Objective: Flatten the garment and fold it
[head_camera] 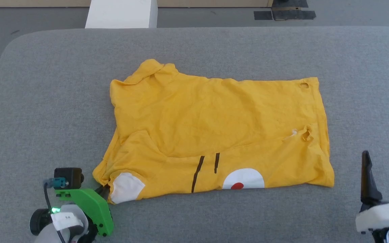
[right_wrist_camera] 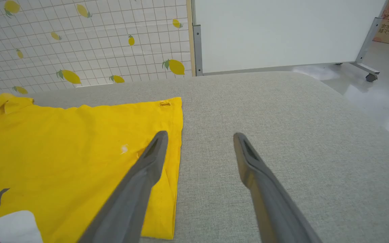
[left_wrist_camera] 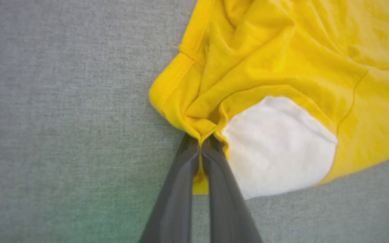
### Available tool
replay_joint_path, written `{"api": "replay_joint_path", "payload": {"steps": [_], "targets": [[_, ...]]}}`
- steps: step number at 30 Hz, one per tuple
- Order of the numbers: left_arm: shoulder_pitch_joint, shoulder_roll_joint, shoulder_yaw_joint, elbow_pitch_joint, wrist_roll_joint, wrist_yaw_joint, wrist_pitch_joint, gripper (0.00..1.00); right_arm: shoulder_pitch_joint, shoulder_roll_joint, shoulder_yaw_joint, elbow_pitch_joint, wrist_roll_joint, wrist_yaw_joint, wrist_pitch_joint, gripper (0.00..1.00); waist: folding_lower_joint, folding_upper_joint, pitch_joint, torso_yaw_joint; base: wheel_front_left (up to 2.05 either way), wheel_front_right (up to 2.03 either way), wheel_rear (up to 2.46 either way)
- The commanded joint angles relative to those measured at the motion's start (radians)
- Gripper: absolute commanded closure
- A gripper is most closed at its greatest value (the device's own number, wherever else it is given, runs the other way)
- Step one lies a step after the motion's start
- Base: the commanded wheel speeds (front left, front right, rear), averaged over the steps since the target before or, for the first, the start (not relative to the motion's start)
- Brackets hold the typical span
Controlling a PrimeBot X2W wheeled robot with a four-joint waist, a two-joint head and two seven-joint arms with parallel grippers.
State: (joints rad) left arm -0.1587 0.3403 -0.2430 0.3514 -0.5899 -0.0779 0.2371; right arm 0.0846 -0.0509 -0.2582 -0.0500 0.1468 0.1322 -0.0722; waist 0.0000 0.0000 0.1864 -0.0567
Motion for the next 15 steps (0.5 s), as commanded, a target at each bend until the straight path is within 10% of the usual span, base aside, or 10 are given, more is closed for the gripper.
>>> {"api": "replay_joint_path", "payload": {"steps": [1, 15], "targets": [[0.02, -0.017, -0.006, -0.003, -0.001, 0.004, -0.013, 1.0, -0.032, 0.001, 0.004, -0.013, -0.012, -0.002, 0.014, 0.0, 0.0, 0.0, 0.001, 0.003, 0.0, 0.0, 0.0], [0.034, -0.026, -0.023, -0.126, 0.012, 0.029, -0.031, 1.0, -0.089, -0.021, 0.035, 0.039, -0.015, -0.002, 0.557, 0.0, 0.0, 0.0, 0.06, 0.06, 0.0, 0.0, 0.0]]}}
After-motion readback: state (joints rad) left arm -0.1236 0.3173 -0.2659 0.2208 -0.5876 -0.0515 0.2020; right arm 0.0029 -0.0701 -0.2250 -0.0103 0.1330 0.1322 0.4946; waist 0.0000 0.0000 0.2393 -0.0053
